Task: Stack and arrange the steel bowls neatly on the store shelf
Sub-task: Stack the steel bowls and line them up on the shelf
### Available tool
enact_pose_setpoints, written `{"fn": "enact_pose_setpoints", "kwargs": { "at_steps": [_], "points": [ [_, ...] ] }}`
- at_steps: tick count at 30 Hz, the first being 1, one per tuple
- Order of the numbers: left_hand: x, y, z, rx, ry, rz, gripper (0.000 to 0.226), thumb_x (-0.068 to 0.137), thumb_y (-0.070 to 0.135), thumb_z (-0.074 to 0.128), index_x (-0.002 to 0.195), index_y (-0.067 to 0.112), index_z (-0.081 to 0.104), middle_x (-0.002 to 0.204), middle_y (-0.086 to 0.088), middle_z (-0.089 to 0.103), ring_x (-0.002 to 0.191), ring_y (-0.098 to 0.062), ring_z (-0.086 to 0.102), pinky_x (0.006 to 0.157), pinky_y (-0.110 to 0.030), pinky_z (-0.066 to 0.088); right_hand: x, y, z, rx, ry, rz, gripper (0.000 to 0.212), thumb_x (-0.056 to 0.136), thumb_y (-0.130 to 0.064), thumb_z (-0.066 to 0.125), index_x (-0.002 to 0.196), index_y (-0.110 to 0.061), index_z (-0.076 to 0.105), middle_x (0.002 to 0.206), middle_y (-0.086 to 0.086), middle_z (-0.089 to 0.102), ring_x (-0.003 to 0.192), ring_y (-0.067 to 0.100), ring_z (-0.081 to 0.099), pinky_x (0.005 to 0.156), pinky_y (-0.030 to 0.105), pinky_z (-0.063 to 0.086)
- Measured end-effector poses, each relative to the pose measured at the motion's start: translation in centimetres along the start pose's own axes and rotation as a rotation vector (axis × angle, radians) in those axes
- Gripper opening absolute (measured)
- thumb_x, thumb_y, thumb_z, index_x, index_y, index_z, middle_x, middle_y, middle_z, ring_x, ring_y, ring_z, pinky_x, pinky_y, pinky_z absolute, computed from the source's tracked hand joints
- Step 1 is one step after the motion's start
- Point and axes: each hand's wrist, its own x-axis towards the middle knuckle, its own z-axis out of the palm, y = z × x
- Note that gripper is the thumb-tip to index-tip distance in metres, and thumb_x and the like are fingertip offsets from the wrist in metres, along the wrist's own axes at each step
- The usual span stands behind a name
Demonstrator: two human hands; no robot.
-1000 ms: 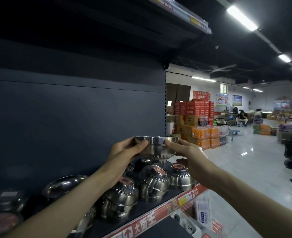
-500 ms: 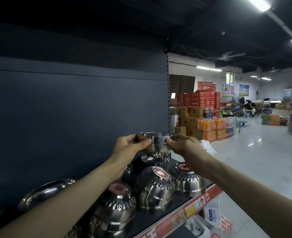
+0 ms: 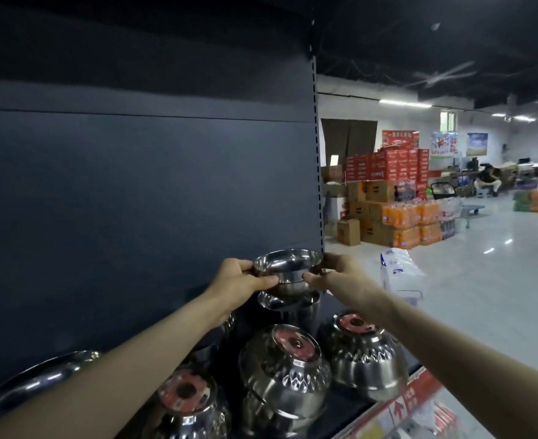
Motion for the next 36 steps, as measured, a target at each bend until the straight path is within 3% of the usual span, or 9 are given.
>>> {"fn": "enact_pose_setpoints", "kwargs": {
  "at_steps": [3,8,12,20,23,29,31,34,36],
  "points": [
    [1.3,-0.6,0.3,0.091,0.001,-0.044,0.022,0.085,0.007,0.088,0.105,0.007,0.078,0.104,-0.008,0.083,0.106,-0.022,0.077,0.108,-0.037,0.056,1.5,0.9,0.0,-0.07,-0.028,0.014,0.017,0.098,-0.011,0.076,0.115,-0.009,0.071,0.1,0.005,0.075,0.096,0.019,0.069,0.08,0.026,0.053],
    [2.5,-1.7,0.7,0.19,-0.009,-0.122,0.027,0.083,0.012,0.09,0.107,0.01,0.079,0.102,-0.004,0.083,0.105,-0.02,0.076,0.106,-0.034,0.055,3.4,2.1,0.3,-0.295,-0.045,0.098,0.018,0.092,-0.017,0.084,0.104,-0.006,0.076,0.105,0.013,0.077,0.101,0.026,0.072,0.092,0.041,0.059],
    [2.9,-2.5,1.1,0.28,-0.008,-0.18,0.026,0.083,0.013,0.091,0.106,0.009,0.079,0.101,-0.006,0.083,0.103,-0.022,0.077,0.106,-0.042,0.057,4.1,2.7,0.6,-0.398,-0.066,0.114,0.023,0.088,-0.022,0.088,0.099,-0.005,0.078,0.105,0.015,0.078,0.091,0.023,0.07,0.081,0.039,0.059],
    [2.8,-2.9,1.6,0.424,-0.023,-0.271,0.033,0.079,0.016,0.093,0.105,0.006,0.075,0.103,-0.009,0.078,0.102,-0.025,0.073,0.099,-0.042,0.06,3.5,3.0,1.0,-0.604,-0.126,0.124,0.031,0.094,-0.031,0.082,0.111,-0.007,0.074,0.108,0.01,0.073,0.1,0.026,0.067,0.081,0.036,0.054],
    [2.6,-2.8,1.8,0.45,-0.033,-0.287,0.033,0.078,0.012,0.092,0.103,0.005,0.071,0.102,-0.011,0.077,0.101,-0.027,0.073,0.096,-0.042,0.061,3.2,2.9,1.1,-0.618,-0.118,0.15,0.035,0.092,-0.034,0.083,0.114,-0.01,0.072,0.112,0.009,0.071,0.102,0.027,0.068,0.089,0.039,0.06],
    [1.7,-1.5,1.6,0.388,-0.014,-0.293,0.033,0.078,0.005,0.089,0.081,0.014,0.057,0.096,-0.012,0.068,0.093,-0.027,0.064,0.079,-0.032,0.052,2.4,2.0,1.1,-0.655,-0.101,0.15,0.03,0.094,-0.034,0.082,0.108,-0.009,0.073,0.103,0.009,0.073,0.096,0.026,0.071,0.086,0.041,0.061],
    [0.8,-0.6,1.3,0.354,-0.03,-0.285,0.036,0.075,0.006,0.09,0.082,0.015,0.056,0.098,-0.012,0.067,0.097,-0.027,0.063,0.083,-0.034,0.054,1.7,1.6,1.3,-0.636,-0.065,0.132,0.028,0.096,-0.036,0.079,0.104,-0.01,0.071,0.1,0.008,0.072,0.093,0.026,0.07,0.08,0.039,0.06],
    [-0.6,0.7,0.8,0.302,-0.082,-0.275,0.042,0.063,0.013,0.092,0.082,0.016,0.055,0.099,-0.01,0.063,0.101,-0.028,0.062,0.099,-0.041,0.057,0.1,0.3,1.7,-0.627,-0.028,0.092,0.03,0.094,-0.04,0.074,0.109,-0.014,0.069,0.106,0.007,0.072,0.097,0.028,0.069,0.089,0.046,0.062],
    [-1.7,1.4,0.5,0.292,-0.113,-0.237,0.048,0.072,0.012,0.091,0.11,0.016,0.063,0.115,-0.007,0.061,0.113,-0.024,0.059,0.108,-0.038,0.052,-1.2,-0.7,1.8,-0.616,-0.029,0.058,0.03,0.093,-0.037,0.069,0.116,-0.017,0.069,0.113,0.007,0.072,0.1,0.027,0.068,0.091,0.049,0.061]
  ]
}}
